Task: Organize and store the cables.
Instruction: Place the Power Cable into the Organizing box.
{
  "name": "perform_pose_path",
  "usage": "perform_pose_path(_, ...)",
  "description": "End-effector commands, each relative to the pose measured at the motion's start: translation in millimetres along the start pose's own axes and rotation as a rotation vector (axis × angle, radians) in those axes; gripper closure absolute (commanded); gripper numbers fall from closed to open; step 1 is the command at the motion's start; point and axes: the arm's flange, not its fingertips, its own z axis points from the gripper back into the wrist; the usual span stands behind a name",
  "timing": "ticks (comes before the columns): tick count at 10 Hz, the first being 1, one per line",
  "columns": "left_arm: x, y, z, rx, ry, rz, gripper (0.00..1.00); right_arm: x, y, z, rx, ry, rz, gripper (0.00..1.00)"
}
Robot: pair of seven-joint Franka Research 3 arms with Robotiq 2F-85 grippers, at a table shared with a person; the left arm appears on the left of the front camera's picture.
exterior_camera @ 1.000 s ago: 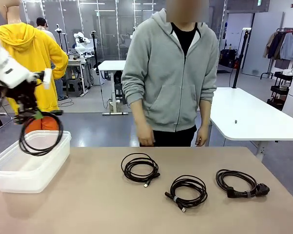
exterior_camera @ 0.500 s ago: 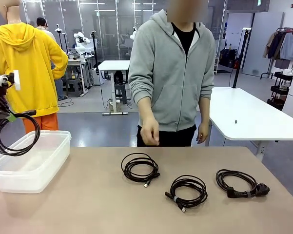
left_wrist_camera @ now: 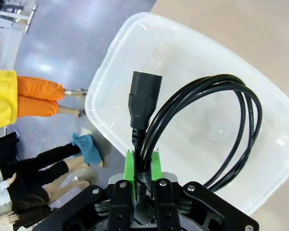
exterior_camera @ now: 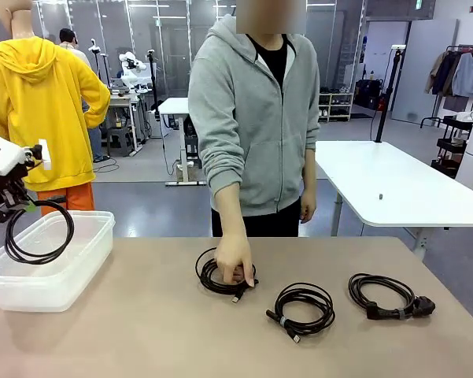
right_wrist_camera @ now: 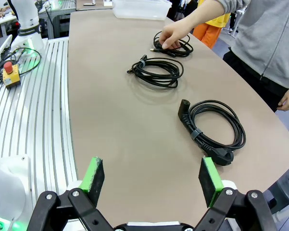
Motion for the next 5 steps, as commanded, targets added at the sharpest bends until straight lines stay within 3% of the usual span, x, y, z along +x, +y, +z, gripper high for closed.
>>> perform_pose_path(1,0.7,-9.7,-18.7,0.025,0.035,0.024,0.85,1.5,-0.7,0.0,-0.005,-0.005,0.0,0.0)
perform_pose_path(5,-1.7,-35.5,-61.9,-0.071,0.133,0.067,0.85,1.5,-0.7,0.0,-0.005,-0.005,0.0,0.0)
